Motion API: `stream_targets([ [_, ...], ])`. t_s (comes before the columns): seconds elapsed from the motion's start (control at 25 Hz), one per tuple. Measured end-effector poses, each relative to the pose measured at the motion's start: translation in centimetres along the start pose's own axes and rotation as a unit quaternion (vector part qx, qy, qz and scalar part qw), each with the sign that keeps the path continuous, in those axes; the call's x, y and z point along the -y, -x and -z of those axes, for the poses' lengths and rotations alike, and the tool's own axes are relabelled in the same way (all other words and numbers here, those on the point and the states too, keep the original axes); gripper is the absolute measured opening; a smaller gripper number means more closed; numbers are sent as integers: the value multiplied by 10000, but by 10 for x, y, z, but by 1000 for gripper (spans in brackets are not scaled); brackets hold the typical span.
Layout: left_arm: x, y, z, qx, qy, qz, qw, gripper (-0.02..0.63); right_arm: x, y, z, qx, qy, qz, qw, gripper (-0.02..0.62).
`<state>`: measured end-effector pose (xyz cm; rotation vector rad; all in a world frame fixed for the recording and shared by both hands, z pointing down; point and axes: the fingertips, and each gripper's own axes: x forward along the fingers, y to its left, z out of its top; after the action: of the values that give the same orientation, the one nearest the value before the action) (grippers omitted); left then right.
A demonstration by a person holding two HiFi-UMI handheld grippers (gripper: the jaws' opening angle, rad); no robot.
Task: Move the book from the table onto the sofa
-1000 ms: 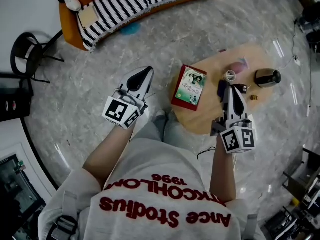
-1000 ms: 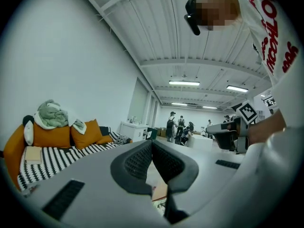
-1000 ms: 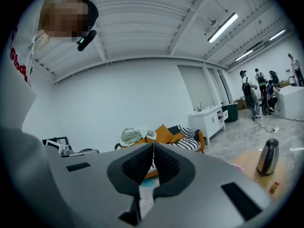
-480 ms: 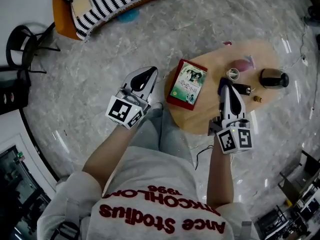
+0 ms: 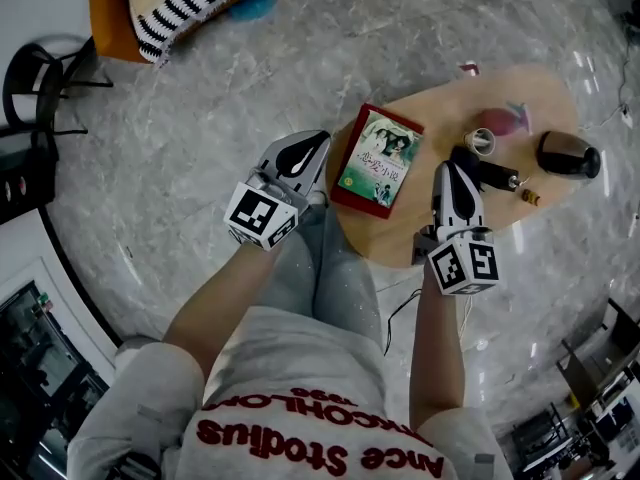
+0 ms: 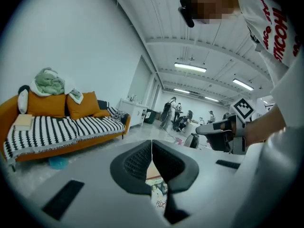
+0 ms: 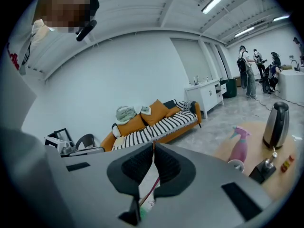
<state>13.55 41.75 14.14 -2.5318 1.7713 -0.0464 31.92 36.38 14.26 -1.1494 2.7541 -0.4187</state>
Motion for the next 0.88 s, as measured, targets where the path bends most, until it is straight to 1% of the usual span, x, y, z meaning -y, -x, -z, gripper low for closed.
stream_targets([
  [0.16, -2, -23, 41, -356, 88, 90, 9993, 18, 24, -23, 45, -381, -132, 10, 9992, 29],
  [0.36, -5, -48, 79, -607, 87, 136, 9980, 18, 51, -48, 91, -678, -305, 37, 9972, 29],
  [0.6, -10, -70, 127, -945, 244, 213, 9950, 18, 81, -70, 142, -1026, -467, 209, 9934, 29],
  [0.72, -12, -82, 151, -1125, 317, 246, 9928, 18, 92, -78, 169, -1290, -510, 265, 9900, 29],
  [0.84, -10, -94, 179, -1344, 482, 376, 9890, 20, 100, -83, 194, -1561, -568, 275, 9857, 34],
  [0.88, -9, -97, 188, -1421, 575, 424, 9873, 33, 101, -85, 202, -1669, -597, 258, 9838, 51],
])
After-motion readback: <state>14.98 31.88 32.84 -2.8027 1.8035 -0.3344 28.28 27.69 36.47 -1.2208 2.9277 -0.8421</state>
